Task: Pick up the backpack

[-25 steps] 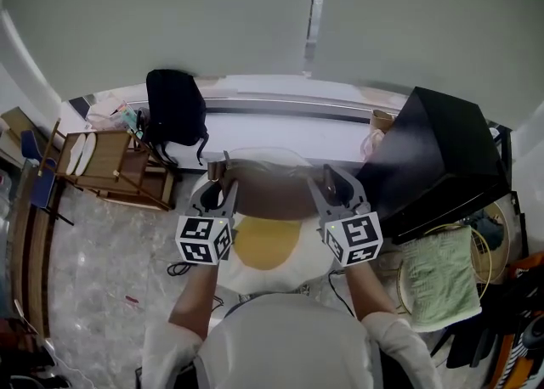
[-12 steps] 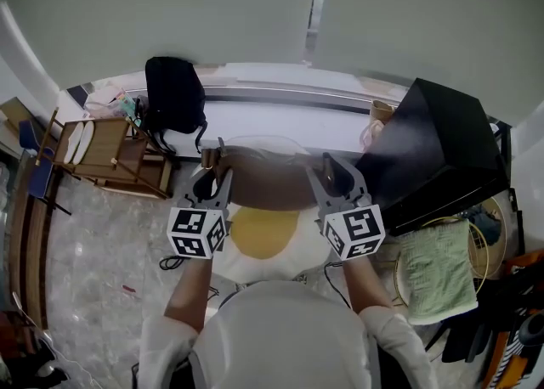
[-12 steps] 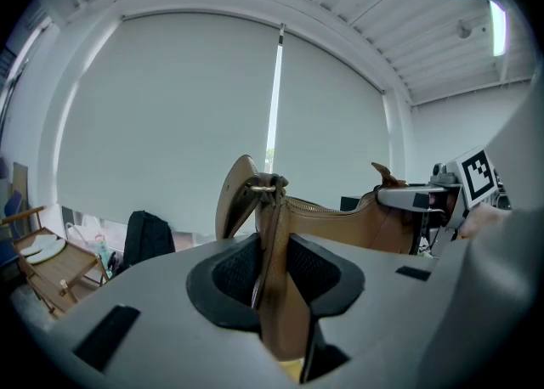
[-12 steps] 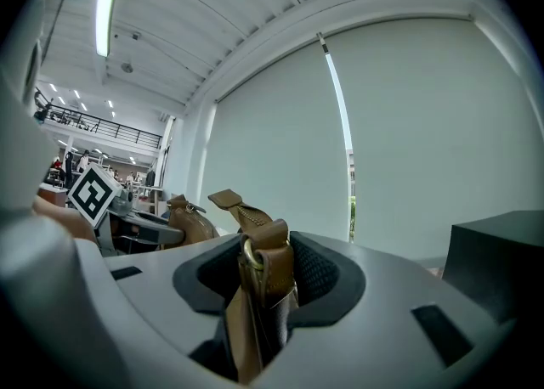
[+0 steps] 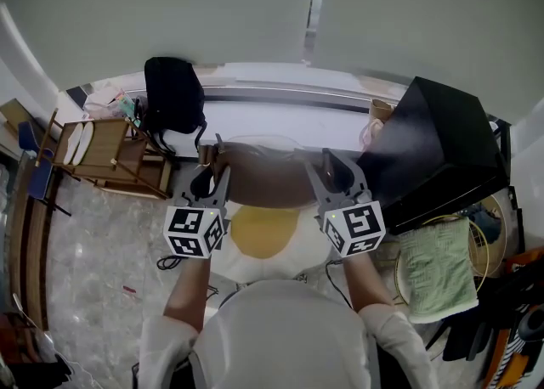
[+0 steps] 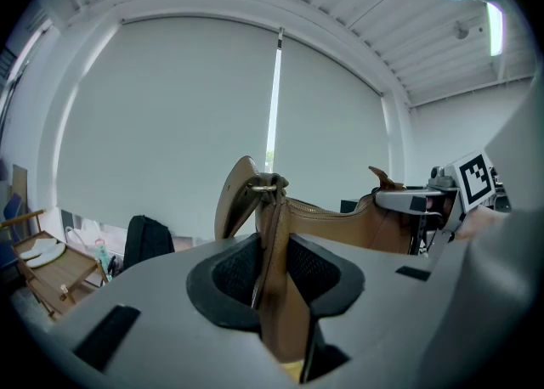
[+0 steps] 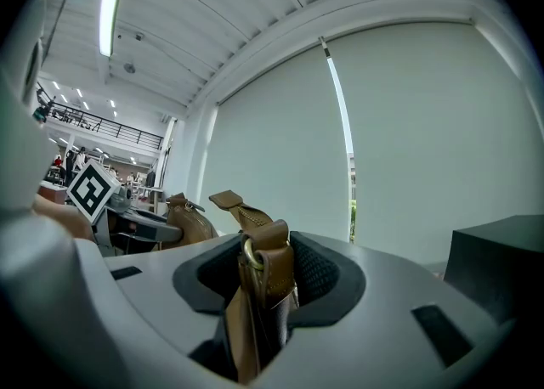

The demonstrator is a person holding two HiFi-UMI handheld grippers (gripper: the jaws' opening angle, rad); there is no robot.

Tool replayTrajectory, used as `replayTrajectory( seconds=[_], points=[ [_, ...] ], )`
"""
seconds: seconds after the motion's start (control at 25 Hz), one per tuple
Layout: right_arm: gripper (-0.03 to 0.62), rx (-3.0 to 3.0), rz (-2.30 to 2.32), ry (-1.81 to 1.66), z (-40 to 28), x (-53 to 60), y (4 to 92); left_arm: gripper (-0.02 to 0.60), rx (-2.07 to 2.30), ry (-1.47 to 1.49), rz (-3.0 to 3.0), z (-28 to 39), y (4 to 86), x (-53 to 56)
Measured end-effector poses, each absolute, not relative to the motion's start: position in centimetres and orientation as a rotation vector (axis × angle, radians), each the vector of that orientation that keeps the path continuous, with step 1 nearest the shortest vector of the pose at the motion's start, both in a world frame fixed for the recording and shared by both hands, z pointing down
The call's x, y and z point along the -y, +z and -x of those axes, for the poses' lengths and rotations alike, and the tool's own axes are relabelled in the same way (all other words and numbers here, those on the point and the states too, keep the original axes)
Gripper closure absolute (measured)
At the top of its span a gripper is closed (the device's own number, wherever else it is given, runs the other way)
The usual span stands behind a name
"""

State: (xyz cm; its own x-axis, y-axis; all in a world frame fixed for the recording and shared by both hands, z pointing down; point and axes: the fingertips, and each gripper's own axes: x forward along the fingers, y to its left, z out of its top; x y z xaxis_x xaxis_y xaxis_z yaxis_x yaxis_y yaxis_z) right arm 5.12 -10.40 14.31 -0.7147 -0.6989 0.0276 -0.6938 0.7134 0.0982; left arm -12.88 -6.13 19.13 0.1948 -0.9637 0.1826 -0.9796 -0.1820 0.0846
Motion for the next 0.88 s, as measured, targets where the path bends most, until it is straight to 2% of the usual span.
replayTrajectory(
  seconds=[0.88],
  points=[
    [0.425,2.834,-1.176,-0.107,-5.74,10.73,14.57,0.468,1.858,0.13,-2.277,12.28,19.39,6.3]
  ],
)
